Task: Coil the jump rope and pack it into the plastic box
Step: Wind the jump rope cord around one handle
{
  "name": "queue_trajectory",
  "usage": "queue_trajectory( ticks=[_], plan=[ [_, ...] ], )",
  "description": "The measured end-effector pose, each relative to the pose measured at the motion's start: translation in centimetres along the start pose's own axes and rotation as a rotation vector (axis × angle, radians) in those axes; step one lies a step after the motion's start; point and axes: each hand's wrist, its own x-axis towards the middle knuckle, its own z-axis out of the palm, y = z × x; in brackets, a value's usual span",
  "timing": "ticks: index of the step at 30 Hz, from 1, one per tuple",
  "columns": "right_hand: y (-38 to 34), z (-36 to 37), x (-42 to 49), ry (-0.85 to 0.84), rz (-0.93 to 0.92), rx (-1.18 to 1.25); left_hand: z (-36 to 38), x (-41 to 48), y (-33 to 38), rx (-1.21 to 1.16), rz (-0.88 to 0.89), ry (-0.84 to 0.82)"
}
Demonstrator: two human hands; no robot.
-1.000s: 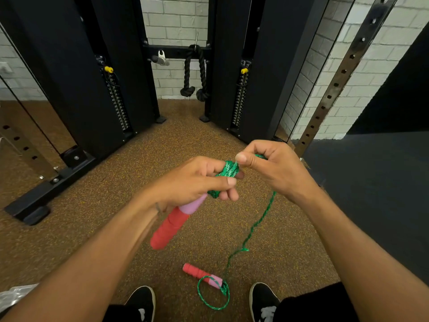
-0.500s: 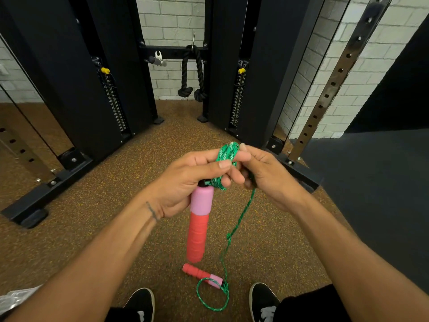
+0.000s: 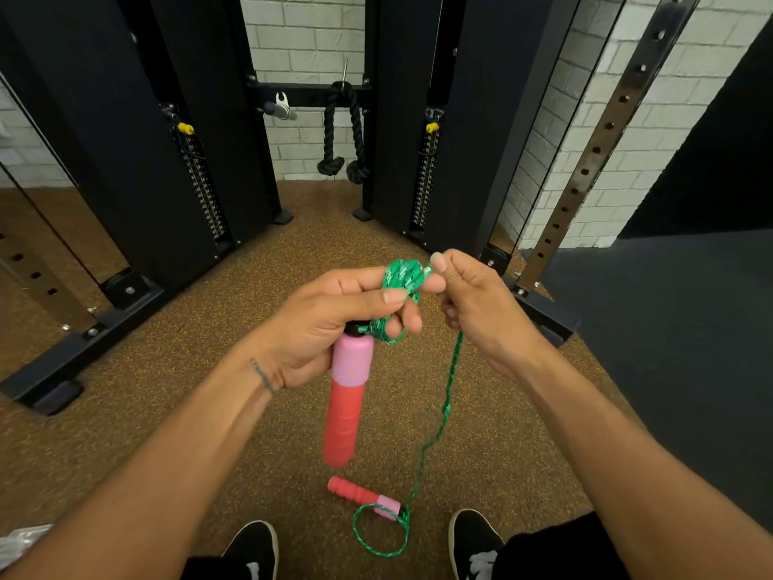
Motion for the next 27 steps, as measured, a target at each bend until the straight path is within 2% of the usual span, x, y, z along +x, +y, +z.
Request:
queue_trajectory(
  ticks=[4, 9, 14, 16, 20, 24, 27],
  plan=[
    [-0.6, -0.1, 0.2, 0.128, -0.083, 0.01, 0.4, 0.1, -0.2, 0.039, -0.089, -0.098],
    [-0.3, -0.1, 0.2, 0.195, -0.084, 0.003, 0.1, 0.1, 0.0, 0.062, -0.156, -0.102],
    [-1.2, -0.8, 0.2, 0.241, -0.093, 0.12, 0.4, 0.3, -0.1, 0.162, -0.227, -0.09],
    [-1.4, -1.1, 0.3, 0.248, -0.086, 0.189, 0.7, 0.4, -0.1, 0.143, -0.173, -0.073],
    [-0.8, -1.1, 0.4, 0.176, 0.002, 0.158, 0.4, 0.3, 0.2, 0.025, -0.023, -0.027],
    [-0.3, 0.8, -0.2, -0.063, 0.157, 0.173, 0.2, 0.0, 0.0, -0.159, 0.04, -0.053],
    [-0.1, 2.9, -1.0, -0.19, 0.186, 0.198, 0.2, 0.1, 0.1, -0.139, 0.071, 0.014]
  ],
)
